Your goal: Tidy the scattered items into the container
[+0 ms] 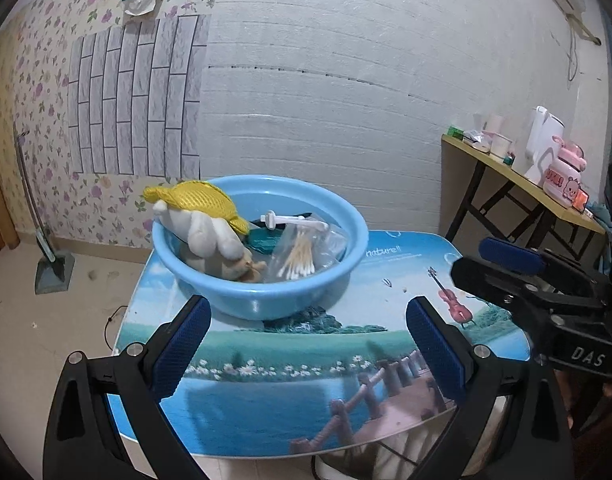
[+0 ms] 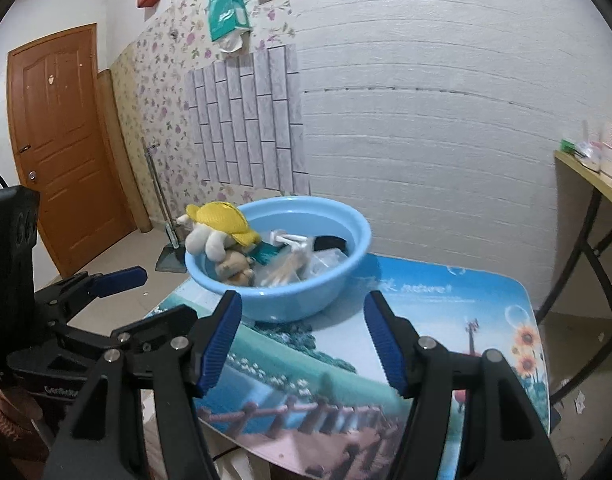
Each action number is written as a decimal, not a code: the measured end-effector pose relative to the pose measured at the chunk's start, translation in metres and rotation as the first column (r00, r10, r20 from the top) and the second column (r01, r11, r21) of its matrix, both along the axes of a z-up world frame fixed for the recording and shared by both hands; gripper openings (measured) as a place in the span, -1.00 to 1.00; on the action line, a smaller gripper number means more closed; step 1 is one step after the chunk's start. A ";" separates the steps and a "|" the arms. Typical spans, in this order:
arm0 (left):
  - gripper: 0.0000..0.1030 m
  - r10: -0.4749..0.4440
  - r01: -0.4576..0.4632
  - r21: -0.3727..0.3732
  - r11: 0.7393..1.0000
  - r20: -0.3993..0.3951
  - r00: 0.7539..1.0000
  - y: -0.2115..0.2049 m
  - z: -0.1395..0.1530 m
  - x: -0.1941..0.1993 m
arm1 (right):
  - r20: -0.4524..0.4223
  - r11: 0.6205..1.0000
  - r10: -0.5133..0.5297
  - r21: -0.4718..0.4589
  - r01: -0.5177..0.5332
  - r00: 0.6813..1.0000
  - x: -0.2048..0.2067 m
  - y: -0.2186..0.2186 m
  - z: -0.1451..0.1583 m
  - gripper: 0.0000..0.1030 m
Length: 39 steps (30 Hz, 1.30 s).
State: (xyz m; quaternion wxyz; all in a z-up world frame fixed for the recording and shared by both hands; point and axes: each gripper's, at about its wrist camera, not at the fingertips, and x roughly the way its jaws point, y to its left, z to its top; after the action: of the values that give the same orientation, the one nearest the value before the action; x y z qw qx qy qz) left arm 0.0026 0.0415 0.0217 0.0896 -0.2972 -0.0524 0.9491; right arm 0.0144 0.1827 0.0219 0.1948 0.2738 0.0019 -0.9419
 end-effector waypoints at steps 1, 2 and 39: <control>0.91 0.000 0.000 -0.003 1.000 0.003 1.000 0.002 0.000 0.000 | 0.002 1.000 -0.008 -0.005 0.008 1.000 0.001 0.003 0.001 0.23; 0.91 -0.001 0.001 -0.006 1.000 0.005 1.000 0.004 0.000 0.000 | 0.002 1.000 -0.020 -0.010 0.020 1.000 0.002 0.006 0.001 0.24; 1.00 0.102 -0.096 -0.100 0.990 0.055 0.993 -0.002 -0.010 -0.012 | 0.062 0.981 -0.191 -0.016 0.192 0.980 -0.023 0.027 -0.018 1.00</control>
State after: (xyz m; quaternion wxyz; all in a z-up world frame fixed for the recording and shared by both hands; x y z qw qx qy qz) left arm -0.0094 0.0394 0.0114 0.0263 -0.3268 -0.0237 0.9444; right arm -0.0083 0.2098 0.0034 0.1060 0.2988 -0.0407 -0.9475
